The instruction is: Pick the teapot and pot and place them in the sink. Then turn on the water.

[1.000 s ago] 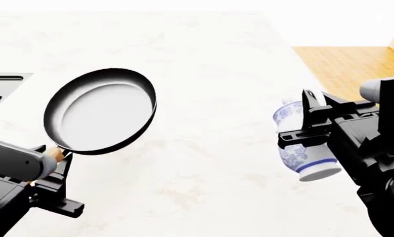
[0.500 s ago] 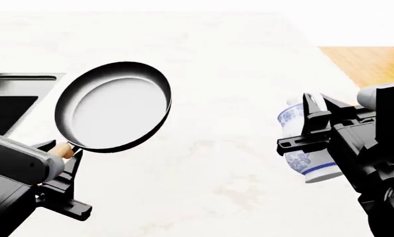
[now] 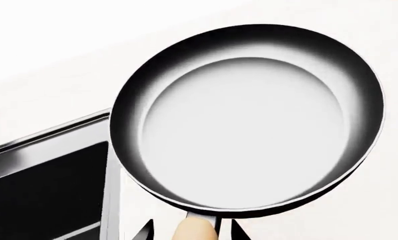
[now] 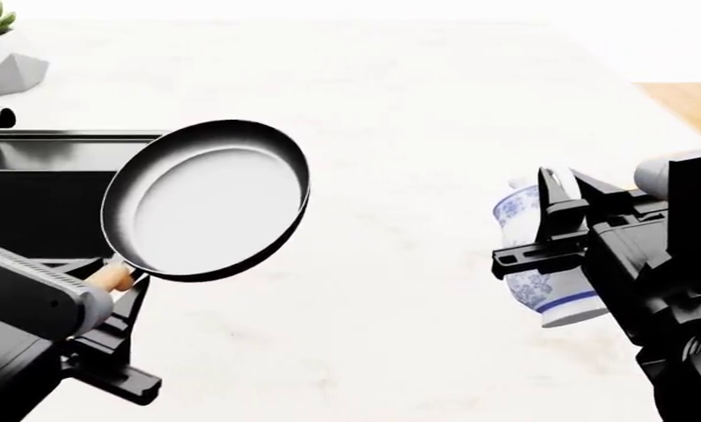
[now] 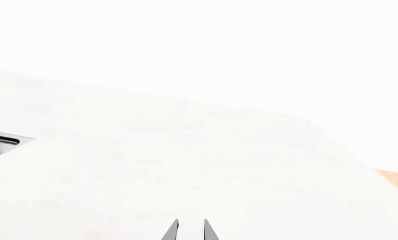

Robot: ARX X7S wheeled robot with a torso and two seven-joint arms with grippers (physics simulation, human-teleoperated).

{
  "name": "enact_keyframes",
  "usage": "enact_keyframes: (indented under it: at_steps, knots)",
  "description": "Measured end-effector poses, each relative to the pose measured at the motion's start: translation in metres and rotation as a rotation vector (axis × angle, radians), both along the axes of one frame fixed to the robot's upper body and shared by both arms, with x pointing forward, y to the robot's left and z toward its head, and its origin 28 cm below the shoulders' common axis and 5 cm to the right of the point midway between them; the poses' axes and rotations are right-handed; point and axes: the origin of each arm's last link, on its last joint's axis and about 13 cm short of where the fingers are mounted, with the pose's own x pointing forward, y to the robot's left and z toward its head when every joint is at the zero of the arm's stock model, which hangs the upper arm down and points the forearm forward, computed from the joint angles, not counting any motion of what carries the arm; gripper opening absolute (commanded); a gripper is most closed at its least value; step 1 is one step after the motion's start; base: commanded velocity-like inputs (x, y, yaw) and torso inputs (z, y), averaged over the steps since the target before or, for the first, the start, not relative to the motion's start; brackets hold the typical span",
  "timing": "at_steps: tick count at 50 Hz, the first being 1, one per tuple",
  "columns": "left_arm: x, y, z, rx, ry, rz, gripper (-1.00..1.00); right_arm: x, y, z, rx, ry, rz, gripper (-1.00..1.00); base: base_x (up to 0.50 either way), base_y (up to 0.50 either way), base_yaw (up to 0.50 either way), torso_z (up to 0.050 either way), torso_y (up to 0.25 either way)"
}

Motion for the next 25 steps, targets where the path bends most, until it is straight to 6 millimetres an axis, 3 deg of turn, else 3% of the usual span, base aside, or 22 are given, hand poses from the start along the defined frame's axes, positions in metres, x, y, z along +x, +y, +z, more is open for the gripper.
enact_keyframes:
  at_steps: [25]
  knots:
    - [-0.0016,0.0041,0.0007,0.015,0.023,0.008,-1.00,0.0001,0.0006,0.0009,0.000,-0.002,0.000,-1.00,0.00,0.50,0.00,0.002,0.003]
